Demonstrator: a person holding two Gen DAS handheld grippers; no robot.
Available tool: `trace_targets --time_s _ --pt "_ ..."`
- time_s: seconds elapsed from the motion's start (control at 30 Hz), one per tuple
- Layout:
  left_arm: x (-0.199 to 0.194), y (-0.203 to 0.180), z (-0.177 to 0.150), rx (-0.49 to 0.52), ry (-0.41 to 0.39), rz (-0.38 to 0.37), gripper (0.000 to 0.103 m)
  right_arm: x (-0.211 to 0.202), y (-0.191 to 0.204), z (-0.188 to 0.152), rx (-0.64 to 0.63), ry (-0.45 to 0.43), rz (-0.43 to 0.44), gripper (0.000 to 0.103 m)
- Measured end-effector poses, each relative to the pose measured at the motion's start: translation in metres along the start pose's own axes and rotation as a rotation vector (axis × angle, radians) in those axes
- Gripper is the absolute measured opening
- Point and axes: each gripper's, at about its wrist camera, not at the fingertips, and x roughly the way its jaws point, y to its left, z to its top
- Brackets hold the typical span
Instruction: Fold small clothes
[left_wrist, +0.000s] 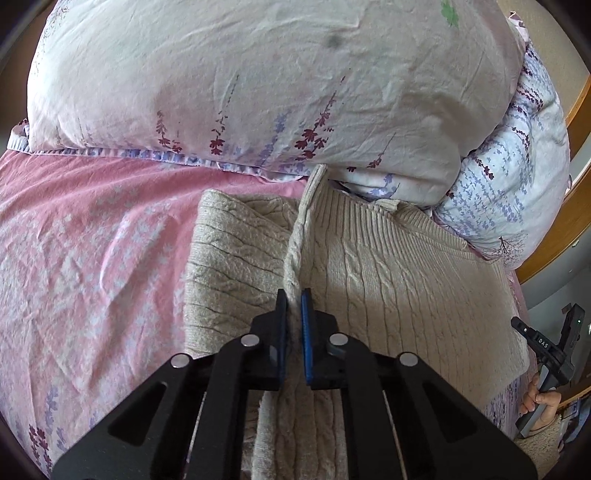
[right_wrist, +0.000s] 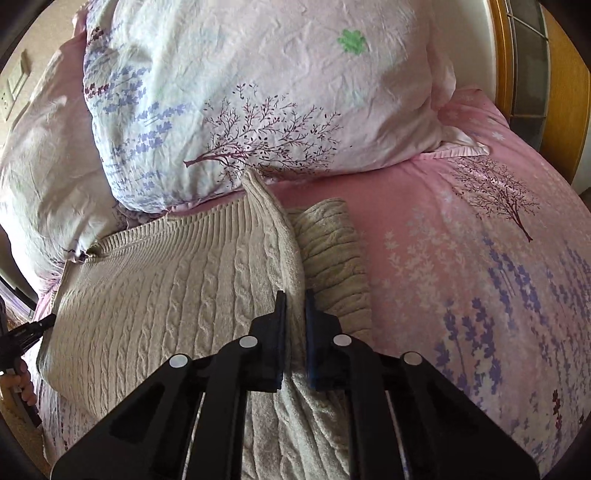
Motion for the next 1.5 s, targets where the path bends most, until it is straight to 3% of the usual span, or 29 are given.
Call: trace_targets --time_s 0.17,0.33,0.5,0.8,0.93,1.0,1.13,1.23,1.33,1.43,1.5 --pt "-0.021 0.009 0.004 0.008 -0.016 -0.030 0.006 -0.025 -0.007 -0.003 0.064 -0.025 0.038 0.009" --pt "-0.012 0.012 0.001 -0.027 0.009 -0.046 0.009 -0.010 -0.018 -0.013 0.109 0.029 0.044 0.010" --pt "-0.036 0.010 -0.012 -0.023 -0.005 -0.107 0.030 -0.034 -0.026 -0.019 0.111 0.010 0.085 0.021" --pt "-0.053 0.010 -0.040 -0.029 0.005 -0.127 0.030 -0.048 -0.031 -0.031 0.138 0.021 0.161 0.022" --pt "-0.054 0.006 -0.049 -0.007 0.010 -0.108 0.029 -0.050 -0.024 -0.044 0.076 0.044 0.131 0.028" --pt "-0.051 0.003 -0.051 0.007 0.014 -0.091 0.008 -0.051 -0.021 -0.048 0.054 0.025 0.101 0.010" --pt "-0.058 0.007 -0.050 0.050 0.006 -0.068 0.007 -0.063 -0.026 -0.045 0.088 -0.013 0.096 0.009" --pt "-0.061 0.017 -0.049 0.039 0.011 -0.076 0.007 -0.058 -0.033 -0.051 0.110 0.030 0.047 0.008" --pt "-0.055 0.012 -0.054 0.098 0.022 -0.041 0.007 -0.052 -0.038 -0.060 0.117 0.038 0.017 0.008" --pt "-0.059 0.004 -0.057 0.134 -0.005 -0.029 0.009 -0.057 -0.027 -0.054 0.080 0.016 -0.013 0.010" --pt "-0.069 0.001 -0.055 0.135 -0.045 -0.014 0.013 -0.069 -0.020 -0.047 0.056 -0.039 -0.033 0.025"
